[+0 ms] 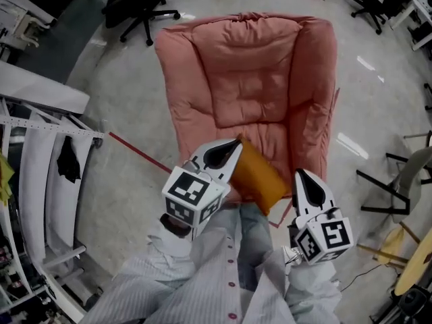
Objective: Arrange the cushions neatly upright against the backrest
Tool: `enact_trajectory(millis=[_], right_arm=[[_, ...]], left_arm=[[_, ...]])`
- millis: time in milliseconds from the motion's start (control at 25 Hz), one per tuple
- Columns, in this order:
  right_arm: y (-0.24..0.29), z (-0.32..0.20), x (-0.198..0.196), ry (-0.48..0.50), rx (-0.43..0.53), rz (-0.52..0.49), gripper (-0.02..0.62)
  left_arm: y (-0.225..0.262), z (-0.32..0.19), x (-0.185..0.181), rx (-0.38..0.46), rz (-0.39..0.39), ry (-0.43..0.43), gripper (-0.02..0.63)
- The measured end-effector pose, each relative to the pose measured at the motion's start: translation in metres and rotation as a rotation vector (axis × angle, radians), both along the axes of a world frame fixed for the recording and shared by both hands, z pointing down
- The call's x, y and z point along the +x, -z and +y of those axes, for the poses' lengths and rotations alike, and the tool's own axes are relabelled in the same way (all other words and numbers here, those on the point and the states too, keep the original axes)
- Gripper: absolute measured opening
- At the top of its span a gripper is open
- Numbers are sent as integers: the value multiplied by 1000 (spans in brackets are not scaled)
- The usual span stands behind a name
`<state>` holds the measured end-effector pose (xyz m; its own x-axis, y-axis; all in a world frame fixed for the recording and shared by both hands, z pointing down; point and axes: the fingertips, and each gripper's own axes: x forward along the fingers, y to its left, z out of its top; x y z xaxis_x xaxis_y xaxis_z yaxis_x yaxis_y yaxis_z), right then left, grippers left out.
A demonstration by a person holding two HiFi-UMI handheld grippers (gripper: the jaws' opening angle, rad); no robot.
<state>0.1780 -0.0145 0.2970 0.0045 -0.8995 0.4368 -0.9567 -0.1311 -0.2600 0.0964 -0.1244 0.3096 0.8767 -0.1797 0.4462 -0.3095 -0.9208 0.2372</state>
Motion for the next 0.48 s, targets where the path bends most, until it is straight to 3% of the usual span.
enact_trajectory(millis=[280,480], right_arm=[[-81,8,17,-60,-96,-24,15],[-147,24,25,-110,-174,-79,15]], left_arm=[[-84,-4,5,-31,-97,-47,11],[-147,0,10,-98,-161,-85,11]])
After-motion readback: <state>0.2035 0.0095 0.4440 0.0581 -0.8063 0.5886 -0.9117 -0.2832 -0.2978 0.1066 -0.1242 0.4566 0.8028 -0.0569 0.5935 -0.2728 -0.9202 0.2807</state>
